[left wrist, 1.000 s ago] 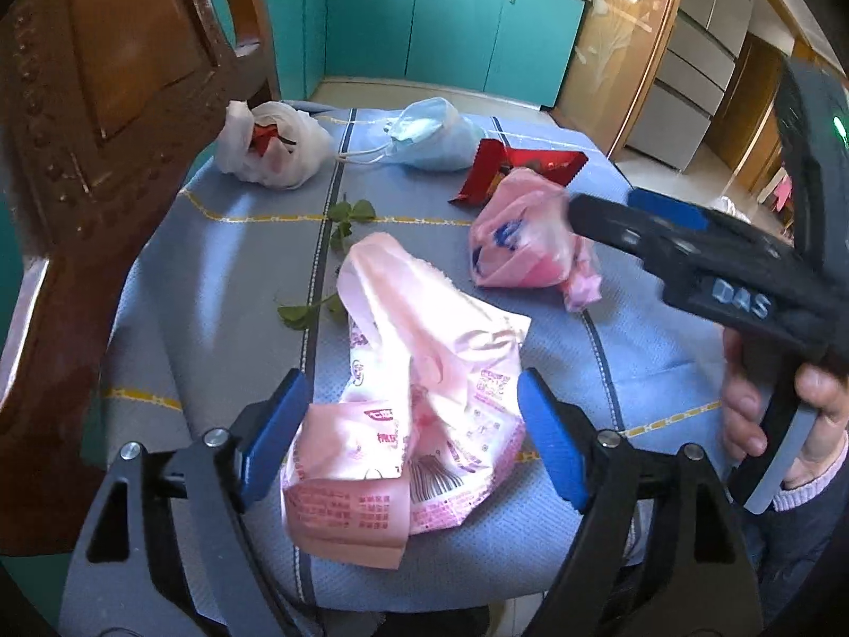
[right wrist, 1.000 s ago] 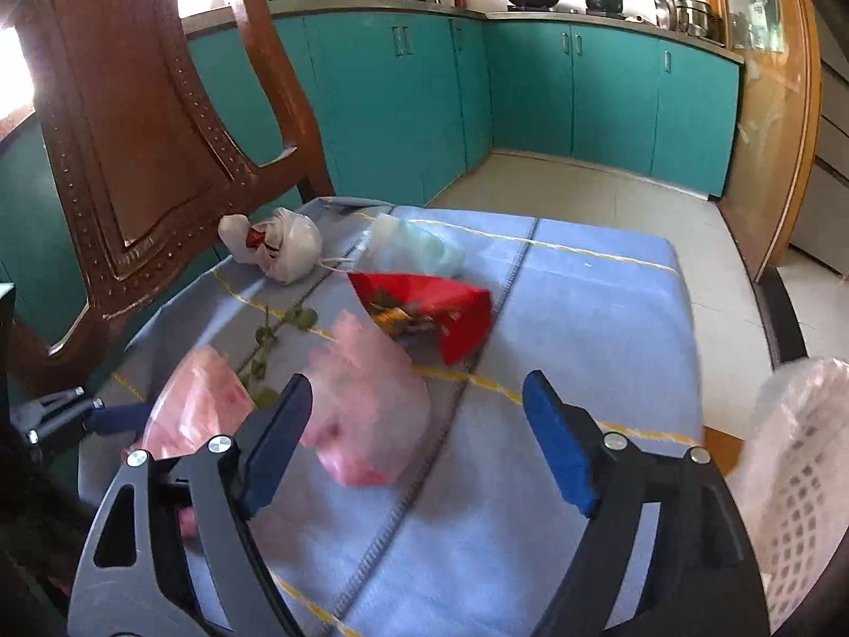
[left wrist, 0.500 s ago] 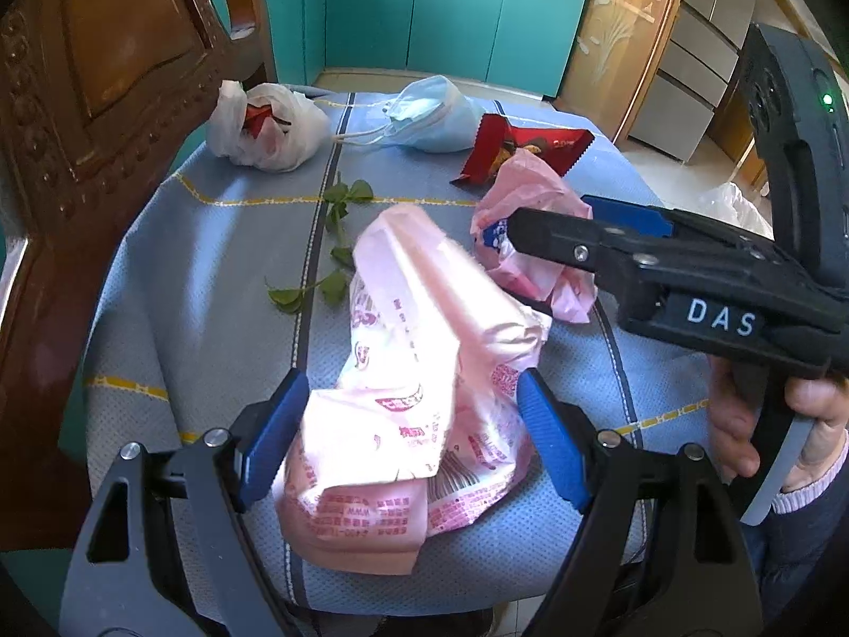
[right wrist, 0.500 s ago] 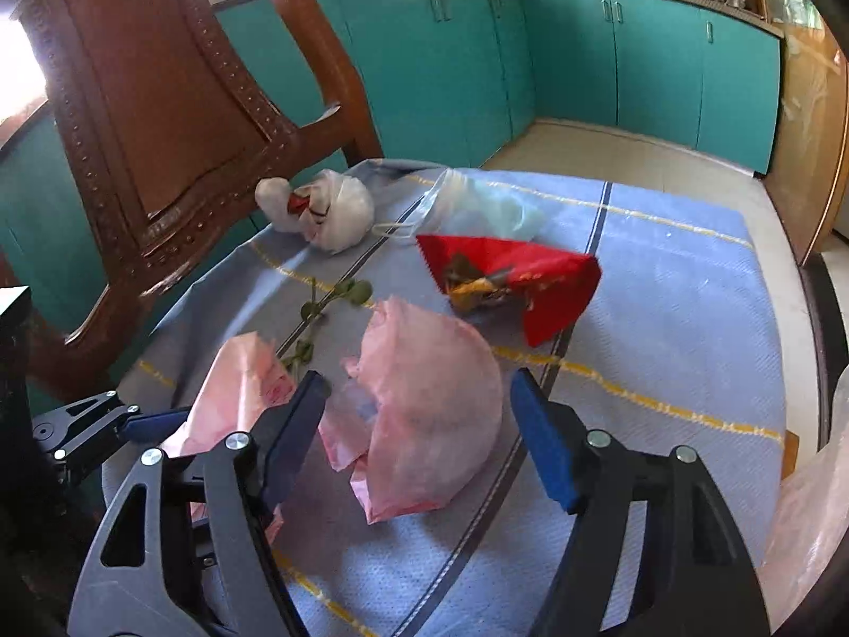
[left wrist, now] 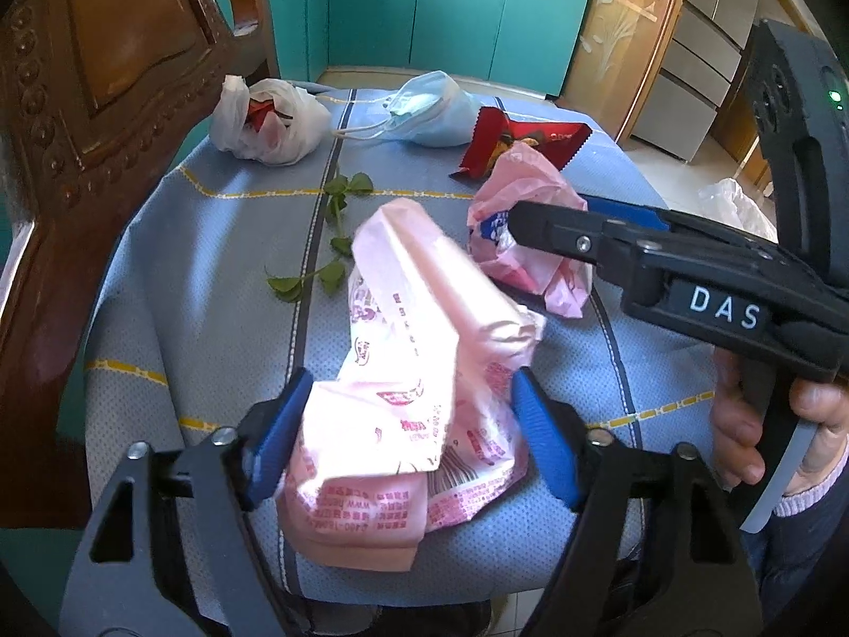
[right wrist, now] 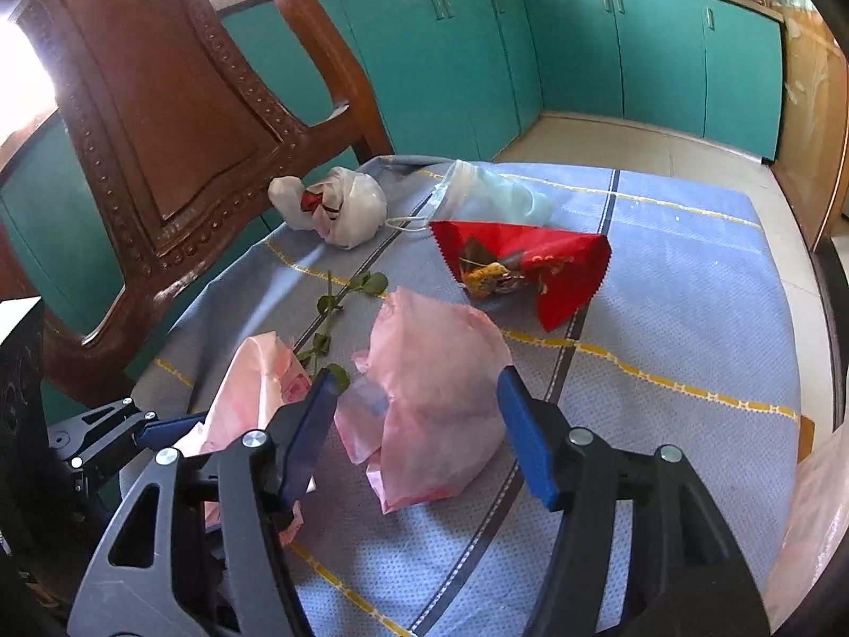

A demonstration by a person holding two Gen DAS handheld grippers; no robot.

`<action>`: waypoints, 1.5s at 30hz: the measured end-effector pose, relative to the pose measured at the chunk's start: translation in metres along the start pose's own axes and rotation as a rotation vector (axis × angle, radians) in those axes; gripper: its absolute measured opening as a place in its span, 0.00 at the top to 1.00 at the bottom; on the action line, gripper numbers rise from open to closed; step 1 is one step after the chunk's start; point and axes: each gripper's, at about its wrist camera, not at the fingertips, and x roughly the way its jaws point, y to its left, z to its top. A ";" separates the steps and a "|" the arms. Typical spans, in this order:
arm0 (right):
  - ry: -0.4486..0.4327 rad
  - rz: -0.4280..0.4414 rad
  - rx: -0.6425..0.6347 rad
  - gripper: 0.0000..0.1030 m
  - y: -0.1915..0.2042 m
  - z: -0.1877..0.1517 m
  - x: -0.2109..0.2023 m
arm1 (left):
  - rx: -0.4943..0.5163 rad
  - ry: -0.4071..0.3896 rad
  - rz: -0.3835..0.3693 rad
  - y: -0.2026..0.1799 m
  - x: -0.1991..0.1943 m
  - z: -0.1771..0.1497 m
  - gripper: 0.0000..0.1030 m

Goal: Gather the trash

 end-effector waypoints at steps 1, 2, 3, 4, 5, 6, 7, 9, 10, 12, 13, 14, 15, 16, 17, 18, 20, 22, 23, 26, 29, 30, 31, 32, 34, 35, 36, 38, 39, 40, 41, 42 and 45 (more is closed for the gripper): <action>-0.004 -0.003 -0.005 0.51 0.001 -0.001 -0.001 | 0.010 0.000 0.007 -0.001 0.000 -0.001 0.36; -0.007 -0.002 -0.006 0.52 0.002 -0.001 -0.003 | 0.018 -0.002 0.011 -0.002 -0.001 -0.002 0.40; -0.010 0.002 -0.007 0.53 0.003 -0.001 -0.004 | 0.029 -0.005 0.015 -0.003 -0.002 -0.003 0.44; -0.015 0.006 -0.012 0.53 0.004 -0.002 -0.006 | 0.037 -0.006 0.018 -0.004 -0.002 -0.003 0.47; -0.018 0.007 -0.015 0.53 0.004 -0.003 -0.009 | 0.048 -0.009 0.022 -0.005 -0.004 -0.004 0.51; -0.024 0.005 -0.020 0.53 0.006 -0.003 -0.013 | 0.053 -0.010 0.027 -0.006 -0.005 -0.005 0.55; -0.030 0.002 -0.023 0.53 0.006 -0.004 -0.017 | 0.058 -0.010 0.037 -0.006 -0.006 -0.006 0.57; -0.041 -0.005 -0.027 0.53 0.006 -0.004 -0.024 | 0.070 -0.010 0.049 -0.007 -0.009 -0.008 0.63; -0.053 -0.009 -0.033 0.53 0.007 -0.005 -0.031 | 0.082 -0.012 0.058 -0.008 -0.011 -0.010 0.64; -0.073 -0.017 -0.042 0.53 0.006 -0.005 -0.040 | 0.097 -0.023 0.080 -0.011 -0.016 -0.012 0.64; -0.081 -0.022 -0.045 0.53 0.006 -0.005 -0.044 | 0.101 -0.033 0.093 -0.011 -0.019 -0.012 0.64; -0.093 -0.030 -0.048 0.53 0.005 -0.005 -0.049 | 0.102 -0.039 0.098 -0.011 -0.022 -0.013 0.64; -0.100 -0.034 -0.051 0.53 0.004 -0.005 -0.053 | 0.098 -0.046 0.099 -0.010 -0.025 -0.012 0.64; -0.110 -0.041 -0.054 0.53 0.003 -0.006 -0.057 | 0.095 -0.050 0.098 -0.009 -0.028 -0.012 0.64; -0.117 -0.046 -0.057 0.53 0.002 -0.006 -0.060 | 0.089 -0.059 0.098 -0.008 -0.032 -0.011 0.64; -0.125 -0.055 -0.060 0.53 0.001 -0.007 -0.064 | 0.088 -0.063 0.100 -0.008 -0.034 -0.010 0.64; -0.133 -0.067 -0.061 0.53 -0.001 -0.008 -0.068 | 0.087 -0.075 0.104 -0.008 -0.039 -0.009 0.64; -0.138 -0.072 -0.059 0.53 -0.003 -0.010 -0.072 | 0.083 -0.082 0.103 -0.008 -0.041 -0.008 0.64; -0.139 -0.074 -0.058 0.53 -0.004 -0.010 -0.073 | 0.081 -0.084 0.100 -0.009 -0.042 -0.007 0.64; -0.142 -0.084 -0.058 0.53 -0.006 -0.011 -0.074 | 0.086 -0.091 0.097 -0.014 -0.044 -0.008 0.64; -0.149 -0.089 -0.056 0.53 -0.007 -0.012 -0.078 | 0.091 -0.092 0.094 -0.019 -0.045 -0.010 0.64; -0.152 -0.093 -0.058 0.53 -0.006 -0.012 -0.079 | 0.092 -0.091 0.094 -0.021 -0.045 -0.010 0.64; -0.154 -0.099 -0.062 0.53 -0.006 -0.012 -0.080 | 0.094 -0.092 0.095 -0.022 -0.045 -0.010 0.64; -0.155 -0.102 -0.064 0.53 -0.006 -0.013 -0.081 | 0.095 -0.093 0.095 -0.023 -0.045 -0.011 0.64; -0.159 -0.106 -0.065 0.54 -0.006 -0.014 -0.083 | 0.093 -0.095 0.094 -0.023 -0.046 -0.010 0.64; -0.161 -0.106 -0.064 0.56 -0.006 -0.015 -0.084 | 0.093 -0.095 0.094 -0.022 -0.045 -0.010 0.64; -0.160 -0.106 -0.063 0.57 -0.005 -0.015 -0.085 | 0.092 -0.095 0.094 -0.022 -0.045 -0.010 0.64; -0.160 -0.111 -0.061 0.57 -0.006 -0.016 -0.086 | 0.093 -0.092 0.091 -0.023 -0.044 -0.009 0.64; -0.156 -0.112 -0.060 0.57 -0.007 -0.017 -0.085 | 0.094 -0.090 0.091 -0.023 -0.044 -0.010 0.64; -0.153 -0.114 -0.059 0.57 -0.007 -0.017 -0.084 | 0.096 -0.090 0.090 -0.024 -0.043 -0.010 0.64; -0.150 -0.116 -0.059 0.57 -0.007 -0.017 -0.083 | 0.096 -0.090 0.090 -0.025 -0.044 -0.011 0.64; -0.146 -0.116 -0.058 0.57 -0.007 -0.017 -0.082 | 0.096 -0.089 0.089 -0.026 -0.044 -0.011 0.64; -0.129 -0.131 -0.056 0.57 -0.007 -0.019 -0.077 | 0.097 -0.090 0.089 -0.026 -0.043 -0.011 0.64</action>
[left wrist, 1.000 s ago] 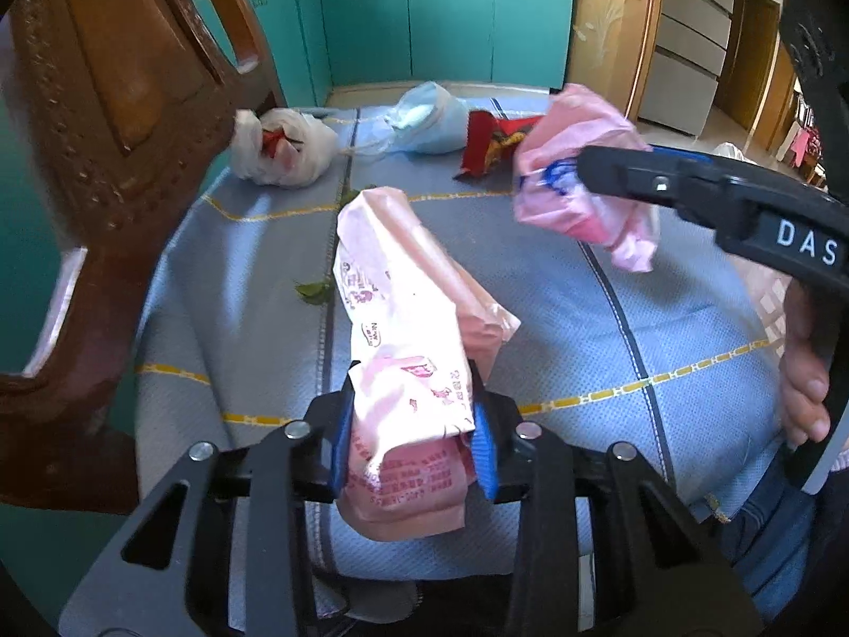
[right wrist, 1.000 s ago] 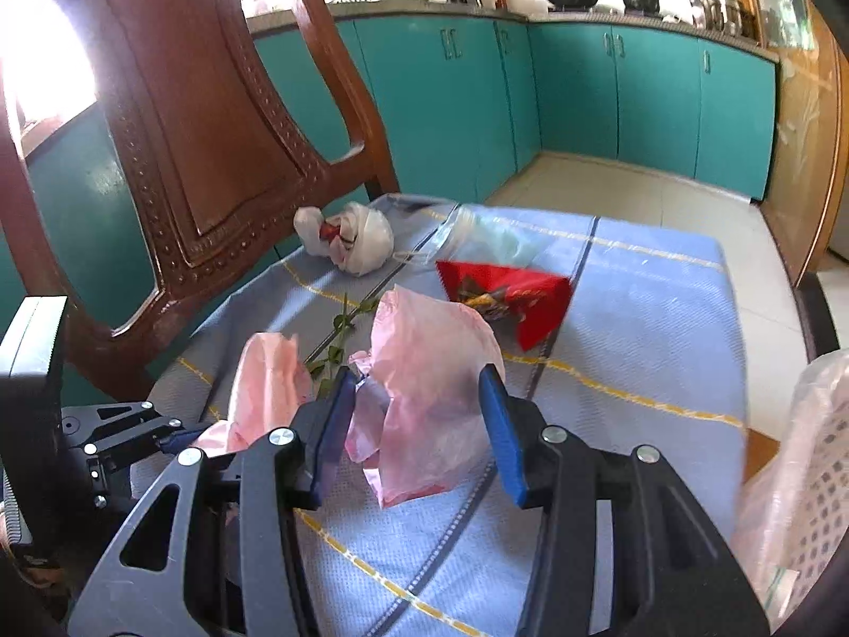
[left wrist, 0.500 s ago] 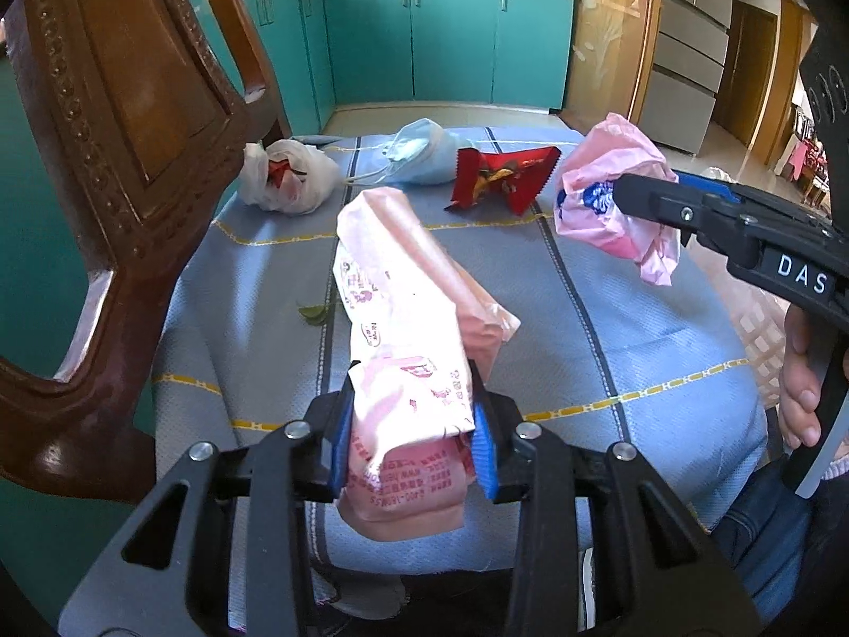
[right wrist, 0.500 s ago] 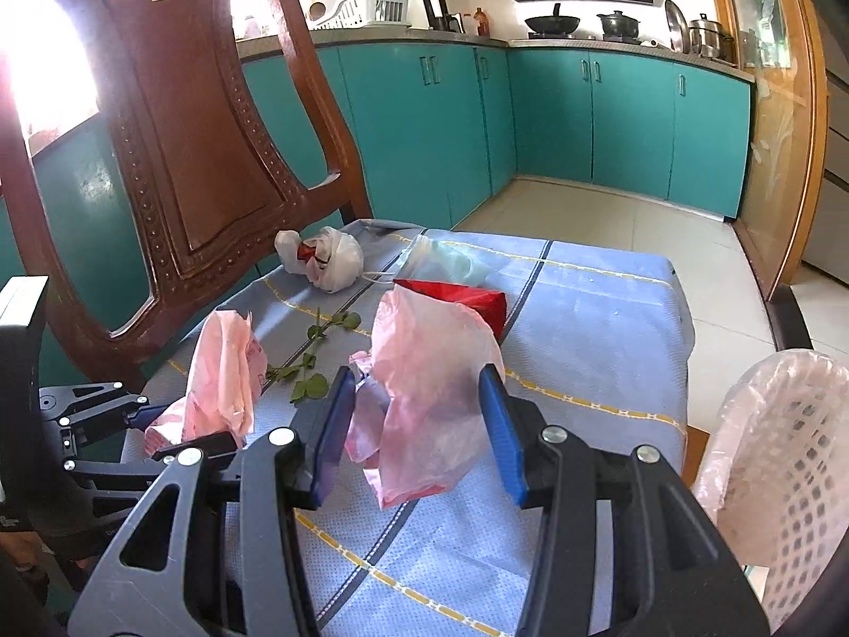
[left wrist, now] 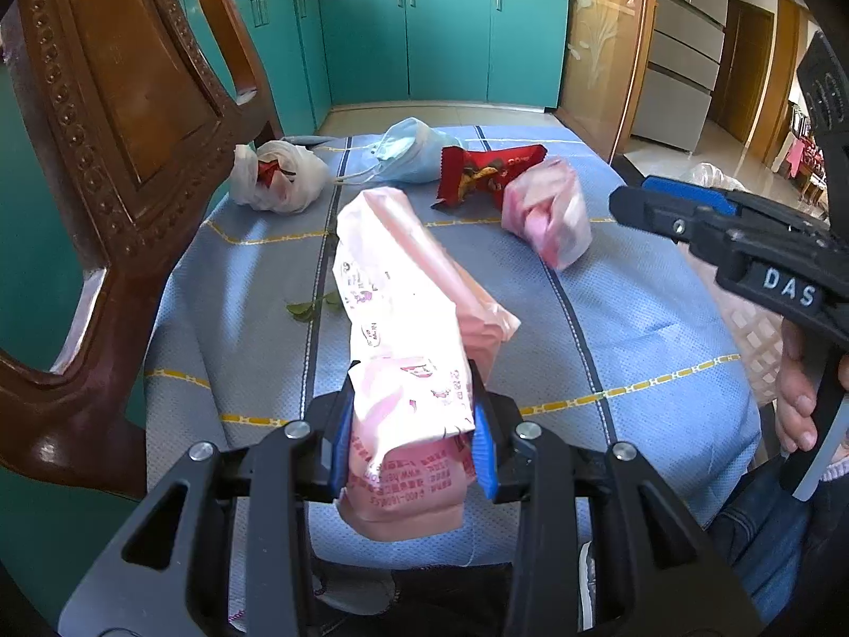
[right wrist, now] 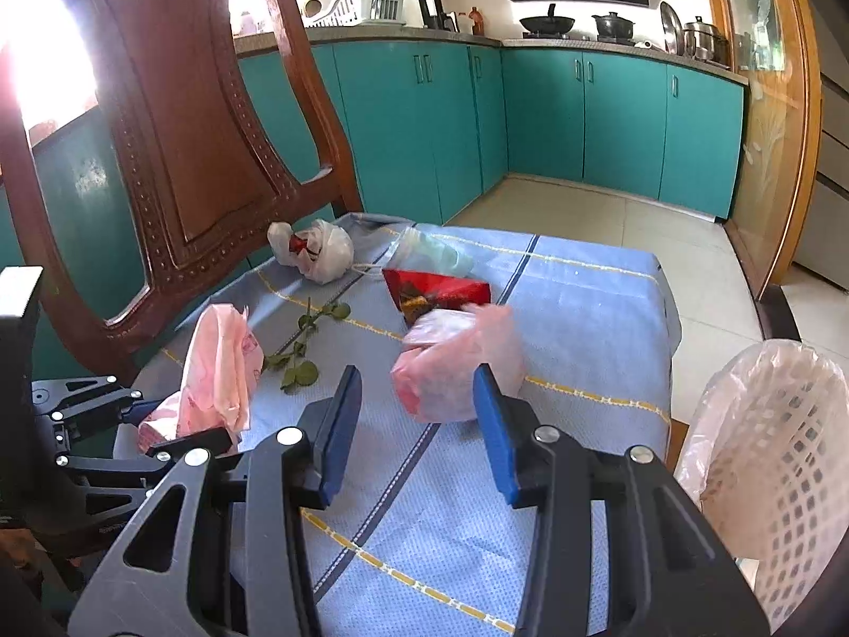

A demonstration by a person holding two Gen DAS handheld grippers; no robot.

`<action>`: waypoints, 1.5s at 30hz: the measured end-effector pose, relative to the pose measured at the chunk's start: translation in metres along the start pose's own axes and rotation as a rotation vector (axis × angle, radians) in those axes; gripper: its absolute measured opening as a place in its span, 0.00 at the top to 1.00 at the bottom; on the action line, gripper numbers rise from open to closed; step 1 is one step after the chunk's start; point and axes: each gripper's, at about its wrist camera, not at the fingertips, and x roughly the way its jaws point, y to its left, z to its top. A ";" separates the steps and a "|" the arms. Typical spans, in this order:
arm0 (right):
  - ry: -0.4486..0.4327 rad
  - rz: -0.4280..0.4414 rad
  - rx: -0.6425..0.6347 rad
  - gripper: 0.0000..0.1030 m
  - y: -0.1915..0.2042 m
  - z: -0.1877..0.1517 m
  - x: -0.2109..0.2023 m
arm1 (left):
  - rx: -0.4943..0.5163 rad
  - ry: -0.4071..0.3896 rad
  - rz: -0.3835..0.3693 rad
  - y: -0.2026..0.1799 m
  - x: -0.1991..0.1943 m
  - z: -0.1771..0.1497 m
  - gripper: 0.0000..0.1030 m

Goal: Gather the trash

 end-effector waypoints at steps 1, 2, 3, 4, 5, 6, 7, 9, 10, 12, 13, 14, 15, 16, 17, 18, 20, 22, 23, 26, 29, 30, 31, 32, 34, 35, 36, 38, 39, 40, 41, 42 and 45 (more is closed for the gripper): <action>0.000 -0.008 0.004 0.53 -0.001 -0.001 0.000 | -0.001 0.001 0.001 0.000 0.000 0.000 0.64; 0.000 -0.014 0.011 0.48 -0.002 -0.001 0.001 | -0.001 0.002 0.002 0.000 0.001 -0.001 0.64; 0.000 -0.017 0.021 0.41 -0.003 -0.002 0.001 | -0.002 0.004 0.003 0.001 0.001 -0.001 0.64; -0.002 -0.016 0.037 0.36 -0.006 -0.002 0.002 | -0.003 0.006 0.003 0.001 0.001 -0.002 0.64; -0.003 -0.011 0.051 0.35 -0.008 -0.002 0.003 | -0.006 0.009 0.004 0.002 0.002 -0.002 0.64; -0.003 -0.003 0.064 0.33 -0.010 -0.002 0.003 | -0.009 0.011 0.004 0.002 0.002 -0.003 0.64; -0.002 0.006 0.085 0.31 -0.013 -0.001 0.004 | -0.011 0.010 0.005 0.003 0.002 -0.003 0.64; -0.001 0.012 0.113 0.29 -0.017 0.001 0.005 | -0.016 0.007 0.007 0.004 0.000 -0.003 0.64; -0.002 0.017 0.127 0.28 -0.019 0.002 0.005 | -0.020 0.002 0.007 0.005 -0.001 -0.003 0.64; -0.005 0.023 0.154 0.26 -0.023 0.003 0.007 | -0.026 -0.003 0.010 0.007 -0.002 -0.002 0.64; -0.005 0.027 0.178 0.26 -0.026 0.003 0.008 | -0.030 -0.005 0.013 0.008 -0.002 -0.002 0.64; -0.005 0.033 0.201 0.26 -0.030 0.003 0.009 | -0.032 -0.005 0.015 0.009 -0.002 -0.002 0.64; -0.005 0.044 0.228 0.26 -0.033 0.003 0.010 | -0.034 -0.004 0.015 0.010 -0.002 -0.002 0.64; -0.004 0.061 0.263 0.26 -0.038 0.003 0.012 | -0.035 -0.003 0.014 0.011 -0.002 -0.002 0.64; -0.003 0.072 0.287 0.26 -0.041 0.003 0.014 | -0.035 -0.002 0.014 0.011 -0.001 -0.002 0.64; -0.002 0.080 0.304 0.26 -0.042 0.003 0.015 | -0.035 -0.001 0.013 0.011 -0.001 -0.002 0.64; -0.001 0.071 0.304 0.26 -0.041 0.004 0.019 | -0.034 0.002 0.011 0.011 0.000 -0.003 0.64; 0.007 0.059 0.283 0.25 -0.037 0.006 0.024 | -0.032 0.006 0.010 0.010 0.001 -0.003 0.64; 0.011 0.056 0.274 0.25 -0.034 0.006 0.026 | -0.032 0.005 0.010 0.010 0.001 -0.003 0.64; 0.020 0.022 0.233 0.22 -0.024 0.008 0.036 | -0.031 0.001 0.012 0.010 -0.001 -0.003 0.64; 0.031 -0.055 0.165 0.21 -0.012 0.009 0.048 | -0.030 -0.004 0.021 0.012 -0.004 -0.003 0.64; 0.045 -0.084 0.138 0.21 -0.007 0.009 0.055 | -0.033 -0.006 0.023 0.013 -0.005 -0.003 0.64; 0.058 -0.100 0.122 0.21 -0.004 0.009 0.060 | -0.034 -0.007 0.023 0.014 -0.006 -0.004 0.64; 0.068 -0.111 0.112 0.21 -0.003 0.008 0.064 | -0.033 -0.008 0.025 0.014 -0.007 -0.004 0.64; 0.089 -0.143 0.088 0.21 0.001 0.007 0.073 | -0.031 -0.010 0.028 0.016 -0.009 -0.004 0.64; 0.095 -0.150 0.079 0.21 0.002 0.006 0.076 | -0.032 -0.010 0.029 0.017 -0.010 -0.005 0.64; 0.102 -0.155 0.072 0.21 0.003 0.005 0.079 | -0.034 -0.009 0.029 0.018 -0.010 -0.005 0.64; 0.109 -0.157 0.073 0.22 0.002 0.004 0.083 | -0.040 -0.006 0.031 0.019 -0.010 -0.006 0.64; 0.112 -0.155 0.075 0.22 0.001 0.003 0.084 | -0.042 -0.004 0.030 0.020 -0.009 -0.006 0.64; 0.116 -0.150 0.076 0.23 0.000 0.003 0.085 | -0.044 -0.002 0.029 0.021 -0.009 -0.007 0.64; 0.121 -0.144 0.077 0.26 0.000 0.002 0.086 | -0.044 0.000 0.028 0.021 -0.009 -0.007 0.64; 0.124 -0.142 0.075 0.30 0.001 0.003 0.087 | -0.043 0.000 0.027 0.020 -0.009 -0.007 0.64; 0.125 -0.138 0.056 0.34 0.003 0.002 0.086 | -0.039 0.001 0.024 0.018 -0.009 -0.008 0.64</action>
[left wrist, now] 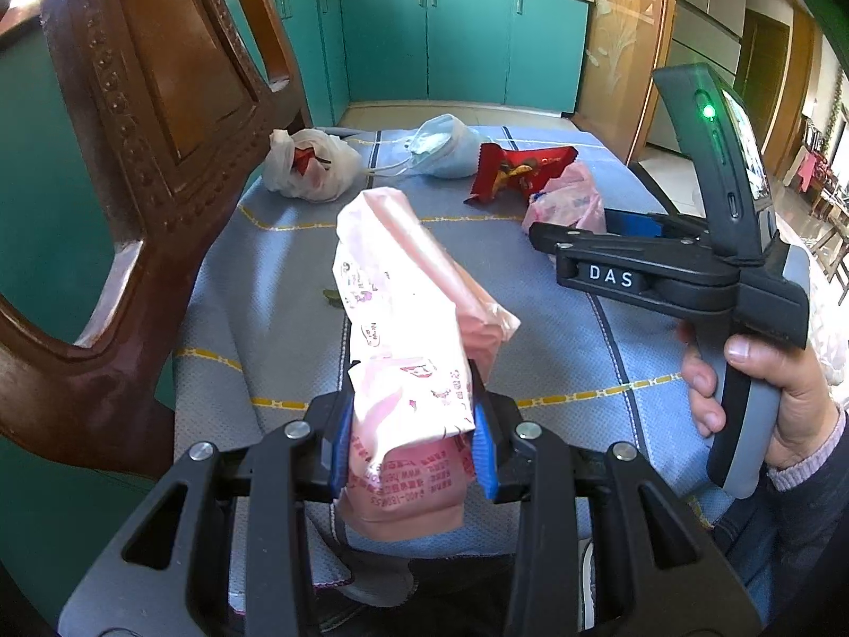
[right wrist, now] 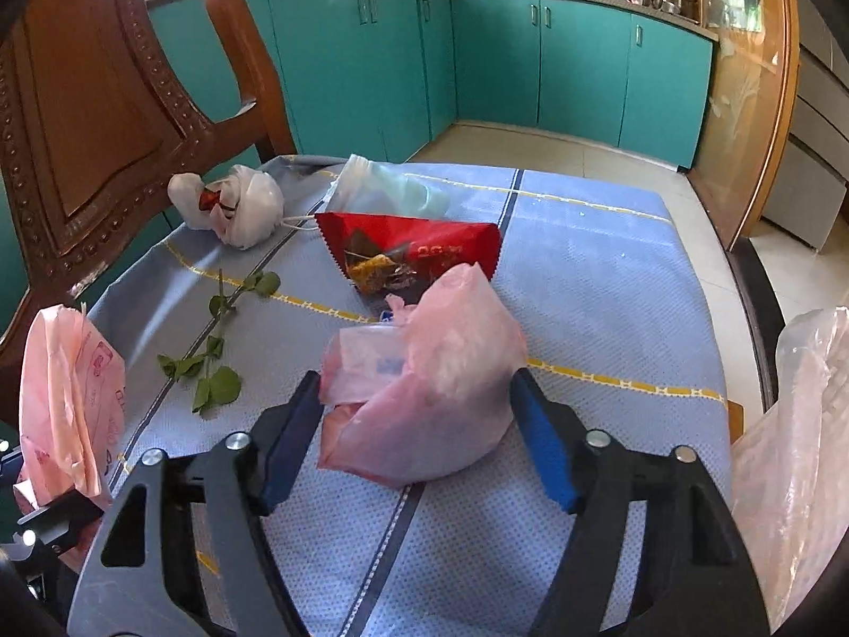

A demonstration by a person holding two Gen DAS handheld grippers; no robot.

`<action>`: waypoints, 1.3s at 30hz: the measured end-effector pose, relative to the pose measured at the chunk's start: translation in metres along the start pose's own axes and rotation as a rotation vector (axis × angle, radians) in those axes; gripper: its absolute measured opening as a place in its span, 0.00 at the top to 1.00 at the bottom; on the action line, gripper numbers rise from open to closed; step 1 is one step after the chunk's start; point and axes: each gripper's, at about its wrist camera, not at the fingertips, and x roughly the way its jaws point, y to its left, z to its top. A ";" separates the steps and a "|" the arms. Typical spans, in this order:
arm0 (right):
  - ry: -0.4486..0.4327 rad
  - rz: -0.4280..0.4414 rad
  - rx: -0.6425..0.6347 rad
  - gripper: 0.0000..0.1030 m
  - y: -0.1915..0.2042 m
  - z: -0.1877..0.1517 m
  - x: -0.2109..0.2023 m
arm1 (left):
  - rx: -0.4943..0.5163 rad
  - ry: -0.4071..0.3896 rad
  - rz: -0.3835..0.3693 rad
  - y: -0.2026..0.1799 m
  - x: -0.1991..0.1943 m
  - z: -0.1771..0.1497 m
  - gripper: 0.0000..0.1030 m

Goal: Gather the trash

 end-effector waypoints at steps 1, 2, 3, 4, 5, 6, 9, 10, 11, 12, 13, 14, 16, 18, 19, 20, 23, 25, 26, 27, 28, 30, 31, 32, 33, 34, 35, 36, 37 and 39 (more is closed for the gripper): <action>0.000 0.001 -0.004 0.35 0.001 0.000 0.000 | 0.002 0.000 -0.001 -0.001 0.001 0.000 0.64; 0.000 0.006 -0.005 0.36 0.001 -0.001 -0.001 | 0.003 0.001 -0.001 -0.001 0.001 0.000 0.64; 0.003 0.015 -0.005 0.38 0.001 -0.001 -0.001 | 0.002 0.001 -0.001 -0.001 0.001 0.000 0.64; 0.005 0.020 -0.006 0.39 0.002 -0.001 -0.002 | 0.001 0.000 0.000 -0.001 0.000 0.000 0.64; 0.005 0.023 -0.008 0.39 0.003 -0.002 -0.003 | 0.000 0.000 0.000 -0.001 0.000 0.000 0.64; 0.002 0.025 -0.011 0.39 0.003 -0.002 -0.005 | -0.001 -0.002 0.001 -0.001 0.000 0.000 0.64; -0.008 0.034 -0.013 0.39 0.005 -0.002 -0.012 | -0.001 -0.006 0.002 -0.001 -0.002 0.001 0.64; -0.011 0.036 -0.012 0.39 0.005 -0.002 -0.014 | 0.000 -0.007 0.002 -0.001 -0.002 0.000 0.64; -0.013 0.039 -0.012 0.39 0.005 -0.002 -0.016 | 0.000 -0.006 0.002 -0.001 -0.002 0.000 0.64; -0.016 0.043 -0.011 0.39 0.004 -0.002 -0.019 | 0.001 -0.005 0.001 -0.002 -0.002 0.000 0.64; -0.017 0.044 -0.010 0.39 0.004 -0.003 -0.021 | 0.002 -0.005 0.000 -0.002 -0.002 0.000 0.64; -0.016 0.045 -0.010 0.39 0.004 -0.003 -0.022 | 0.004 -0.004 0.000 -0.003 -0.002 -0.001 0.64; -0.015 0.044 -0.012 0.39 0.004 -0.004 -0.023 | 0.009 -0.002 -0.002 -0.005 -0.001 0.000 0.64; -0.015 0.037 -0.016 0.39 0.003 -0.004 -0.025 | 0.013 -0.003 -0.004 -0.007 -0.001 0.000 0.64; -0.015 0.035 -0.016 0.39 0.003 -0.004 -0.025 | 0.014 -0.003 -0.005 -0.008 -0.001 0.000 0.64; -0.015 0.036 -0.015 0.39 0.003 -0.004 -0.026 | 0.015 -0.003 -0.005 -0.008 0.000 0.000 0.64; -0.021 0.040 -0.010 0.39 0.001 -0.005 -0.030 | 0.016 -0.004 -0.006 -0.009 0.000 0.000 0.64; -0.028 0.043 -0.010 0.39 0.000 -0.005 -0.034 | 0.017 -0.004 -0.005 -0.009 0.000 0.000 0.64; -0.032 0.044 -0.010 0.39 0.000 -0.004 -0.036 | 0.017 -0.004 -0.006 -0.009 -0.001 0.000 0.64; -0.035 0.046 -0.011 0.39 0.000 -0.005 -0.038 | 0.017 -0.004 -0.006 -0.009 -0.001 0.000 0.64; -0.038 0.048 -0.013 0.39 0.000 -0.005 -0.040 | 0.017 -0.004 -0.005 -0.010 -0.001 -0.001 0.64; -0.042 0.049 -0.016 0.39 0.000 -0.006 -0.044 | 0.020 -0.005 -0.006 -0.011 -0.001 0.000 0.64; -0.044 0.048 -0.019 0.39 0.000 -0.006 -0.045 | 0.021 -0.005 -0.007 -0.012 -0.001 0.000 0.64; -0.045 0.047 -0.023 0.39 0.000 -0.007 -0.046 | 0.022 -0.004 -0.008 -0.013 -0.001 0.000 0.64; -0.045 0.046 -0.025 0.39 0.000 -0.007 -0.047 | 0.024 -0.004 -0.008 -0.014 0.000 0.000 0.64; -0.043 0.044 -0.029 0.39 0.000 -0.007 -0.047 | 0.025 -0.003 -0.009 -0.014 0.000 0.000 0.64; -0.042 0.042 -0.031 0.39 0.001 -0.008 -0.046 | 0.025 -0.002 -0.010 -0.014 0.000 0.000 0.64; -0.041 0.040 -0.032 0.39 0.001 -0.008 -0.046 | 0.025 -0.002 -0.011 -0.015 0.000 0.000 0.64; -0.039 0.040 -0.033 0.39 0.001 -0.009 -0.046 | 0.026 -0.002 -0.012 -0.015 0.000 -0.001 0.64; -0.039 0.038 -0.032 0.39 0.001 -0.008 -0.046 | 0.028 -0.003 -0.013 -0.015 0.000 -0.001 0.64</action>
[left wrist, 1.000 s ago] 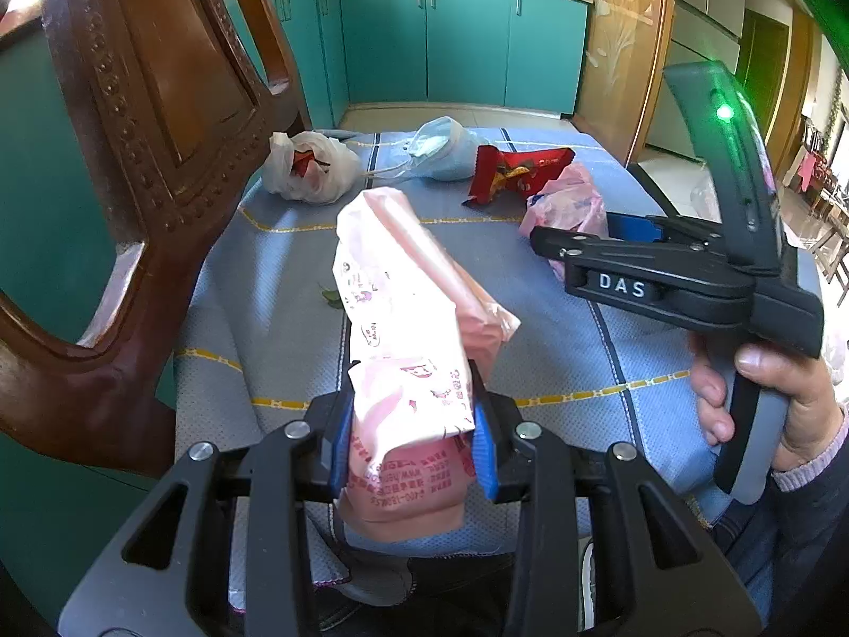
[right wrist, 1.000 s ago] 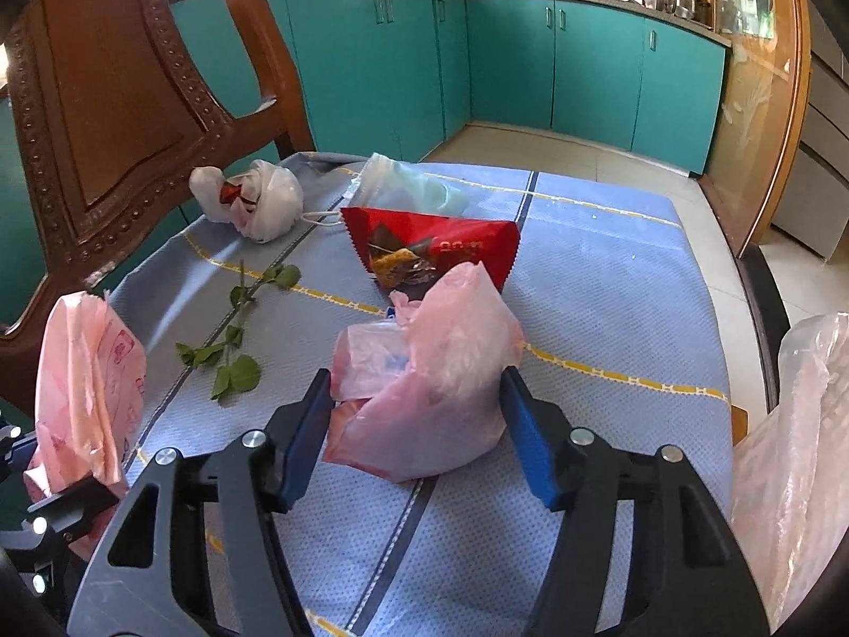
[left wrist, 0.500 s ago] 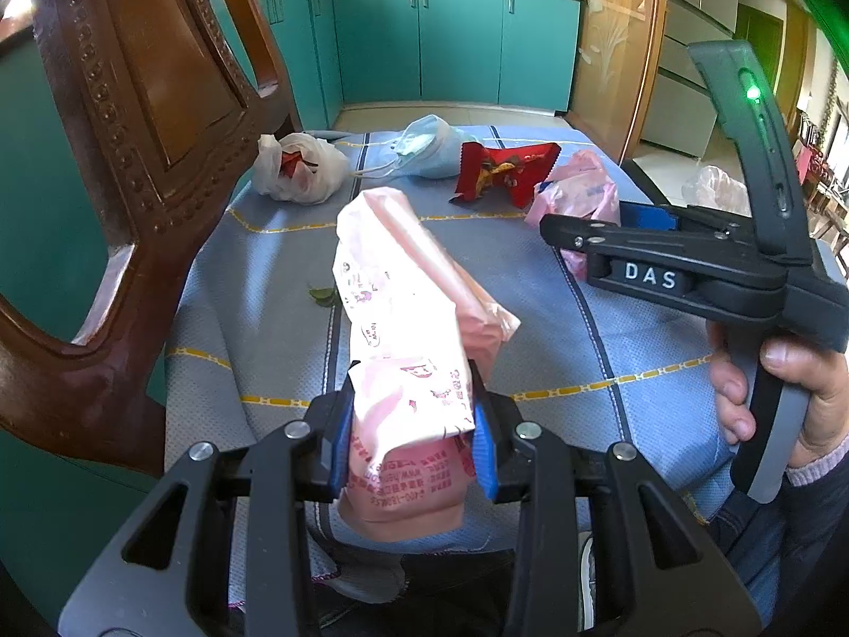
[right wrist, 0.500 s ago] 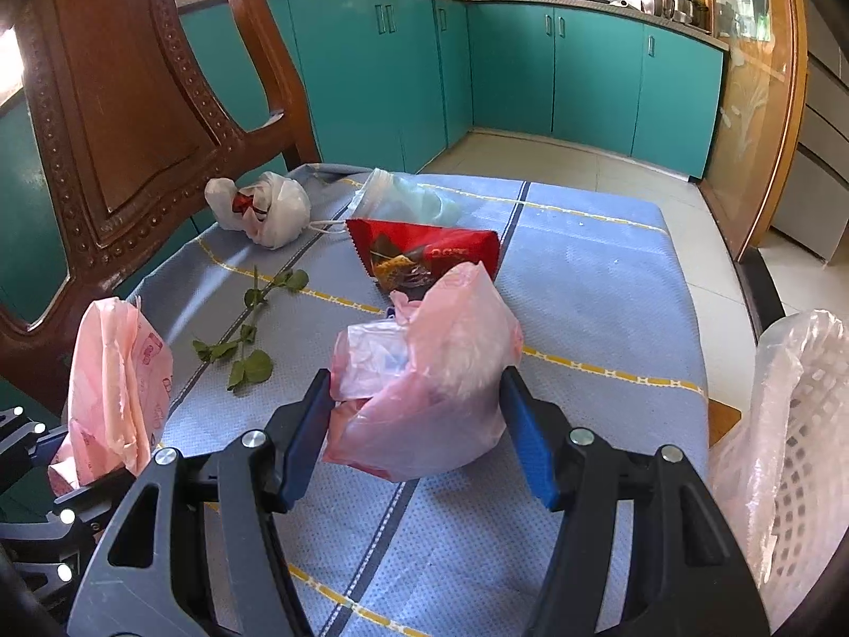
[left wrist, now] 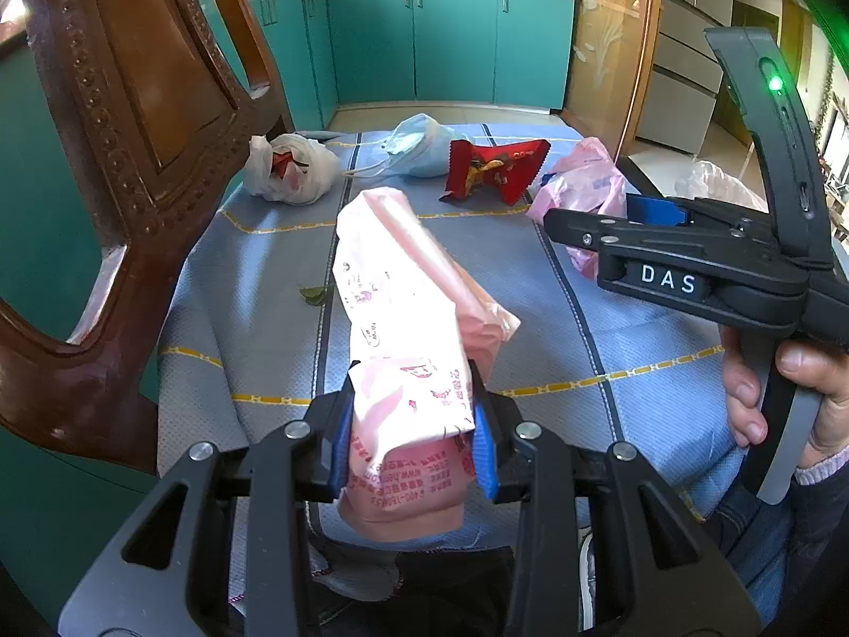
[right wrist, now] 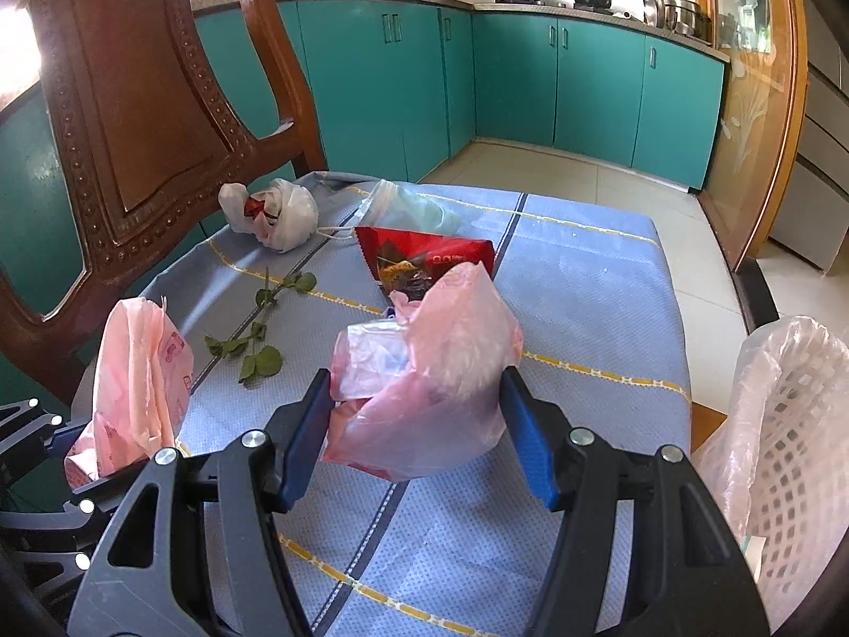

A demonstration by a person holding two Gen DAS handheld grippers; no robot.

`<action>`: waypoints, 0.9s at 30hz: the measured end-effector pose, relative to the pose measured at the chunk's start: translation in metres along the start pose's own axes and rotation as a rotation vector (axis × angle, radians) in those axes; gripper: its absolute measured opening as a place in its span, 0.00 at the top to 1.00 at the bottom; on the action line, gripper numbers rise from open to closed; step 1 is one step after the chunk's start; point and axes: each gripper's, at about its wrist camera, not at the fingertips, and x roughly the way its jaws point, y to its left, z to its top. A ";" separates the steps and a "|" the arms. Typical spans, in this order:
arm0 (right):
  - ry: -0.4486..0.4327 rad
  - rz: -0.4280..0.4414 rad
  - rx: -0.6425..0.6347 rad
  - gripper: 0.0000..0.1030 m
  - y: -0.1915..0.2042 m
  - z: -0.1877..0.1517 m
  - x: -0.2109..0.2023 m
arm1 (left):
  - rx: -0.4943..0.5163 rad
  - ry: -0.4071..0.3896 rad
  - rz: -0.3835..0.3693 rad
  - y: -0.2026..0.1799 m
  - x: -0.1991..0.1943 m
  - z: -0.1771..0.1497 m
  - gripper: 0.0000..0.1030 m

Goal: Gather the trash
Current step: 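Carry the pink plastic bag into the basket with the right tool while the left tool carries the paper bag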

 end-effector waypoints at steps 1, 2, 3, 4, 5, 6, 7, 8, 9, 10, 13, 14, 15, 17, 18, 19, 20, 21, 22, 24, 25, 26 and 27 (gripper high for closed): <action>0.000 0.000 0.001 0.39 0.000 0.000 0.000 | 0.001 -0.001 0.000 -0.001 0.000 0.000 0.64; 0.000 0.002 0.001 0.39 0.000 0.000 0.000 | 0.001 -0.003 0.001 -0.001 -0.001 0.000 0.64; 0.000 0.002 0.001 0.39 0.000 0.000 0.000 | 0.001 -0.003 0.000 -0.001 -0.001 0.000 0.64; -0.001 0.001 0.000 0.39 0.000 0.000 0.000 | 0.002 -0.003 0.000 -0.001 -0.001 0.000 0.64; 0.000 0.001 0.000 0.39 0.000 0.000 0.000 | 0.001 -0.003 0.001 -0.001 -0.001 -0.001 0.64; 0.000 0.001 0.001 0.39 0.000 0.000 0.000 | 0.001 -0.003 0.001 -0.001 -0.001 0.000 0.64; 0.000 0.001 0.000 0.39 0.000 0.000 0.000 | 0.001 -0.003 0.000 -0.001 -0.001 0.000 0.64; 0.001 0.001 0.000 0.39 0.000 0.000 0.000 | 0.001 -0.003 0.000 -0.001 -0.001 0.000 0.64; 0.001 0.001 -0.001 0.39 0.000 0.000 0.000 | 0.001 -0.004 0.001 -0.001 -0.001 0.000 0.64; 0.000 0.001 -0.002 0.39 0.001 0.000 -0.001 | 0.001 -0.005 0.001 -0.001 -0.001 0.000 0.64; -0.001 0.000 -0.004 0.39 0.001 0.000 -0.001 | 0.001 -0.005 0.001 -0.001 -0.001 0.000 0.64; -0.002 0.001 -0.005 0.39 0.001 0.000 -0.002 | 0.001 -0.005 0.001 -0.001 -0.001 0.000 0.64; -0.003 0.001 -0.005 0.39 0.001 0.000 -0.003 | 0.001 -0.007 0.001 -0.001 -0.001 0.000 0.64; -0.010 -0.001 -0.008 0.39 0.001 0.000 -0.006 | 0.001 -0.011 0.002 -0.002 -0.002 0.001 0.64; -0.017 -0.004 -0.011 0.39 0.002 0.001 -0.009 | 0.002 -0.013 0.001 -0.001 -0.003 0.001 0.64; -0.031 -0.009 -0.014 0.39 0.001 0.002 -0.014 | 0.002 -0.015 0.001 -0.001 -0.004 0.001 0.64; -0.047 -0.011 -0.015 0.39 0.000 0.003 -0.020 | 0.003 -0.018 0.000 -0.001 -0.005 0.002 0.64; -0.063 -0.011 -0.013 0.39 -0.001 0.004 -0.026 | 0.005 -0.020 -0.001 -0.001 -0.006 0.002 0.64; -0.086 -0.009 -0.006 0.39 -0.003 0.006 -0.035 | 0.005 -0.024 -0.002 -0.002 -0.007 0.003 0.64; -0.128 -0.005 0.014 0.39 -0.011 0.008 -0.053 | 0.003 -0.033 -0.008 -0.002 -0.010 0.005 0.64; -0.148 -0.004 0.027 0.39 -0.017 0.009 -0.062 | 0.003 -0.038 -0.012 -0.003 -0.011 0.006 0.64; -0.161 -0.004 0.038 0.39 -0.022 0.009 -0.069 | 0.007 -0.045 -0.018 -0.005 -0.013 0.008 0.64; -0.180 -0.002 0.055 0.39 -0.030 0.009 -0.079 | 0.015 -0.048 -0.029 -0.009 -0.013 0.012 0.64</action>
